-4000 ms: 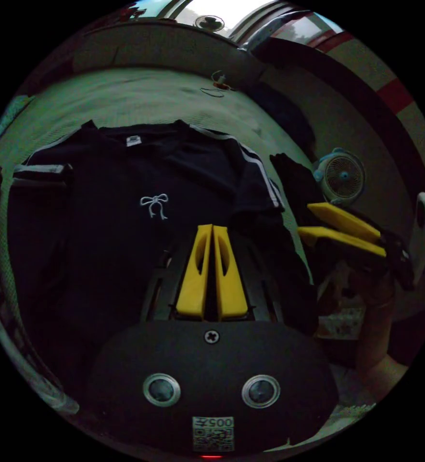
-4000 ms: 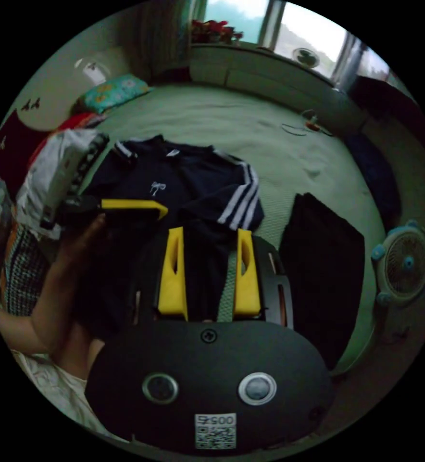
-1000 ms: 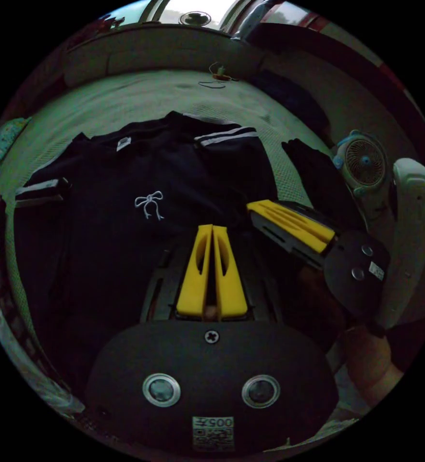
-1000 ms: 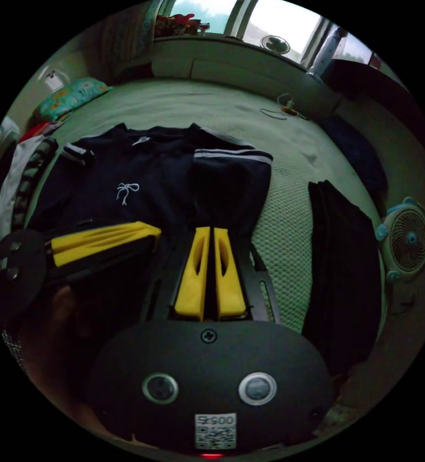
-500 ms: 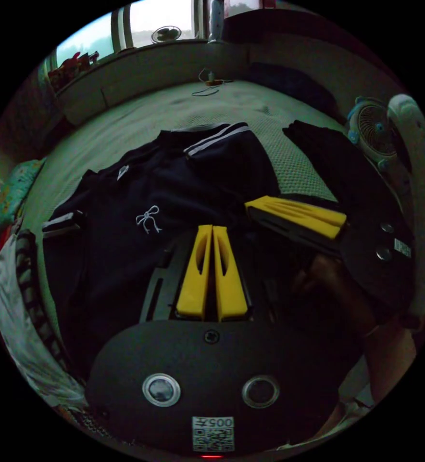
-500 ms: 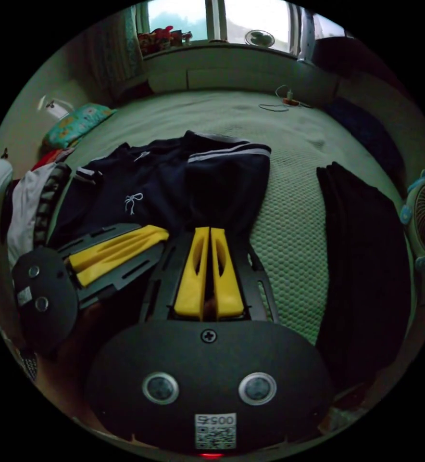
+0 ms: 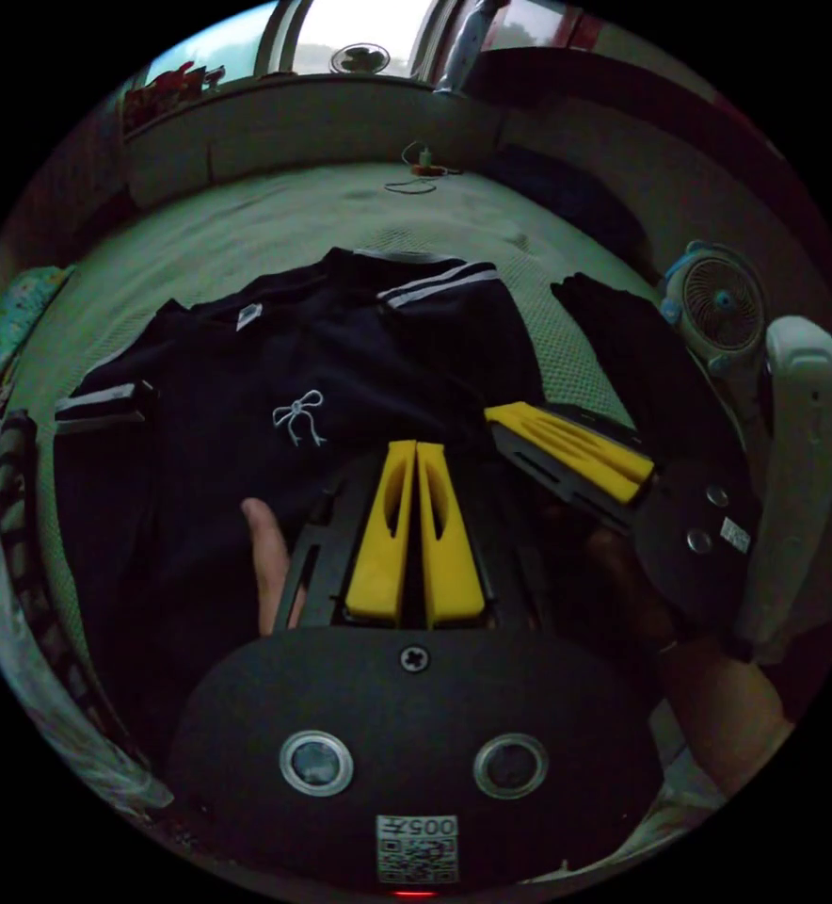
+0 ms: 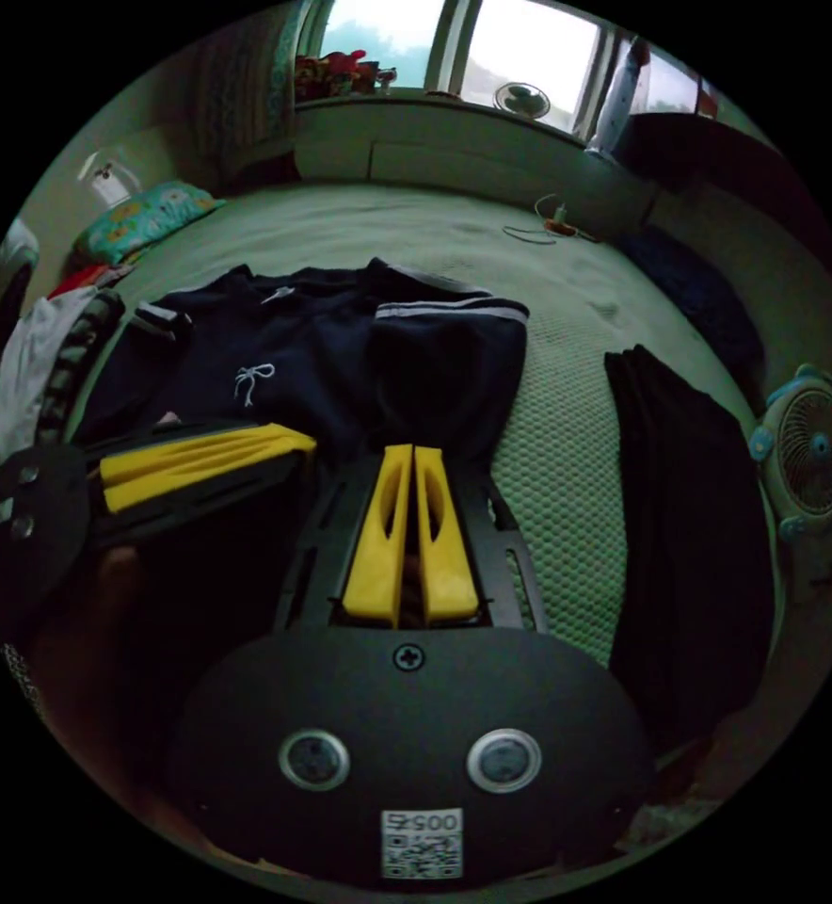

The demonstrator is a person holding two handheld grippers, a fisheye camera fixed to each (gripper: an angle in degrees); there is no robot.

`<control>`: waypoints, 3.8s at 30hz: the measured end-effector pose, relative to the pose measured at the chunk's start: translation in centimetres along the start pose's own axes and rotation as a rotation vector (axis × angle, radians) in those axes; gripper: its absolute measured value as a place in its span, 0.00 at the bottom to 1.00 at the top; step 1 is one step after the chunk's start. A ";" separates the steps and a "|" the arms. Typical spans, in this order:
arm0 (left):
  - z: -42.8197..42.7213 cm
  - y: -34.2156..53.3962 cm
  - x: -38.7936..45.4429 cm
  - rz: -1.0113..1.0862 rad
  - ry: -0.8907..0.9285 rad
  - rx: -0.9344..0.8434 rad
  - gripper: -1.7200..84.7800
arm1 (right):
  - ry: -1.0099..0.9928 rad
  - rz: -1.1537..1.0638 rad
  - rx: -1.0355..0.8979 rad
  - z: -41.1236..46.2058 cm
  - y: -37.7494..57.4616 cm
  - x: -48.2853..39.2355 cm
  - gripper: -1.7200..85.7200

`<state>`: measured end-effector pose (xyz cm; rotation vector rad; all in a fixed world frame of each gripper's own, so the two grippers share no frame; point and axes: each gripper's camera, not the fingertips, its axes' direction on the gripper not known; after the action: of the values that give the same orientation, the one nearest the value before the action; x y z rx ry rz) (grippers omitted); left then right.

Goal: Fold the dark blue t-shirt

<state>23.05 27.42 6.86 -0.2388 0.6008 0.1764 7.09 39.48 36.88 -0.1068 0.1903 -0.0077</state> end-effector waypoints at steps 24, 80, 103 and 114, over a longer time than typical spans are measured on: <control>-15.3 8.8 -15.9 -0.287 -0.130 0.038 0.01 | 0.072 0.047 0.096 -13.9 7.7 2.6 0.01; -25.7 -5.4 -44.9 -0.216 -0.246 -0.084 0.25 | -0.120 0.039 -0.120 -0.1 -14.4 21.8 0.14; -43.1 -10.3 -43.6 -0.195 -0.364 0.240 0.09 | 0.133 0.040 0.228 -17.2 -23.9 20.2 0.02; -45.2 6.6 -42.2 -0.181 -0.144 0.275 0.09 | 0.018 -0.037 0.271 -22.5 -7.8 19.4 0.03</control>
<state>-36.98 17.49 -5.97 -0.0135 0.4512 -0.0643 21.91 29.01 12.08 0.1602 0.2037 -0.0715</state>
